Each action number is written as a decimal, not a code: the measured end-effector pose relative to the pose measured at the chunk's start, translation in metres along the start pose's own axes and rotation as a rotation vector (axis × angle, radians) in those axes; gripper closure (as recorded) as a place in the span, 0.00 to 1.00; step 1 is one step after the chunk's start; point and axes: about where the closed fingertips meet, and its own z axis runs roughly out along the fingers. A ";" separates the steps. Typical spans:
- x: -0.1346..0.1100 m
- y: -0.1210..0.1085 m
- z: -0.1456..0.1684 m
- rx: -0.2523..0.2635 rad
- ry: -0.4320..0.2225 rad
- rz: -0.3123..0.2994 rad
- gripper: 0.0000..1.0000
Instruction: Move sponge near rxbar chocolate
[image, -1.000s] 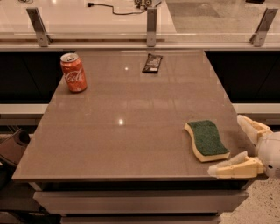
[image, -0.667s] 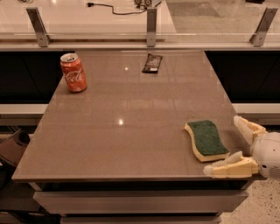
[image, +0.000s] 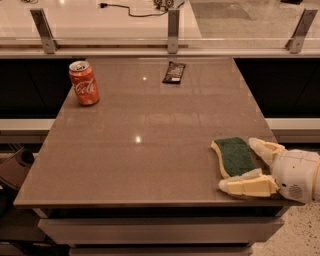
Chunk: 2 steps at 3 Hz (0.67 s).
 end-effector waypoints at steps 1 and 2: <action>0.001 0.001 0.012 -0.013 0.008 0.003 0.39; -0.001 0.001 0.011 -0.013 0.008 0.002 0.62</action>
Offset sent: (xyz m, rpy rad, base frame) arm 0.0059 0.0077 -0.0062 -0.0006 0.0108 0.0098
